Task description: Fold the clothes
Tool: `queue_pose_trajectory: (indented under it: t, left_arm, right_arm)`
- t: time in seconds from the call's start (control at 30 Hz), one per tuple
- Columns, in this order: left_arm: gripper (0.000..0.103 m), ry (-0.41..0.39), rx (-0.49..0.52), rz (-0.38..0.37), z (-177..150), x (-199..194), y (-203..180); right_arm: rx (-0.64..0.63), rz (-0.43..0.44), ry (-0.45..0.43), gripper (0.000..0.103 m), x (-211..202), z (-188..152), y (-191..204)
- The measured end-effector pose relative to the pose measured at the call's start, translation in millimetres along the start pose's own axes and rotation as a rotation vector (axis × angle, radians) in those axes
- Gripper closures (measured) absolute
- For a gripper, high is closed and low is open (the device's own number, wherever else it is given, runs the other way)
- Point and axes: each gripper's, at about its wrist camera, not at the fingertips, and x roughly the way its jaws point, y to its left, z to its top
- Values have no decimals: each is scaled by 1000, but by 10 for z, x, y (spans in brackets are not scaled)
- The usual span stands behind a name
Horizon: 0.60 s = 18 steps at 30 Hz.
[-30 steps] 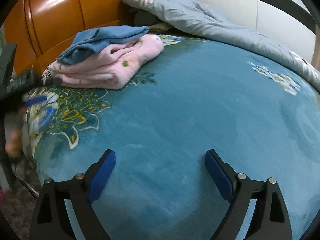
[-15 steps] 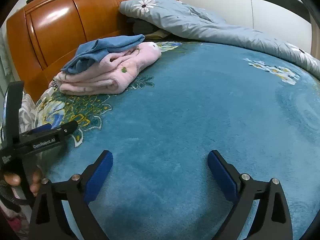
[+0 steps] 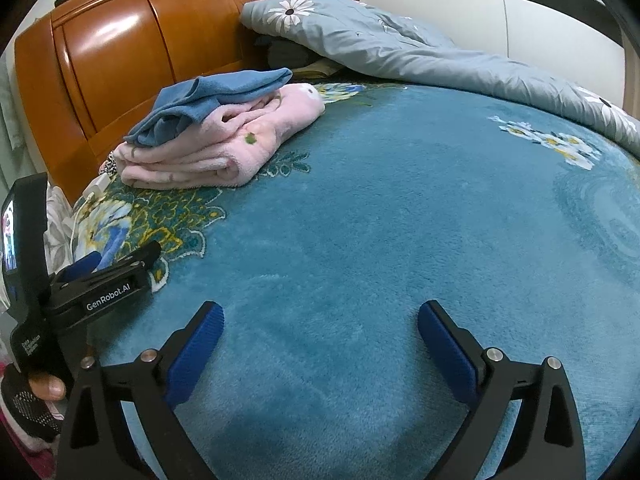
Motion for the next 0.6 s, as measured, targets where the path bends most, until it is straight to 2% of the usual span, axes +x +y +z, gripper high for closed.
queue_pose_trajectory:
  t: [0.6]
  left_arm:
    - [0,-25,-7,-4,0,28,35]
  right_arm:
    - [-11,-11,4,4,10,-12,19]
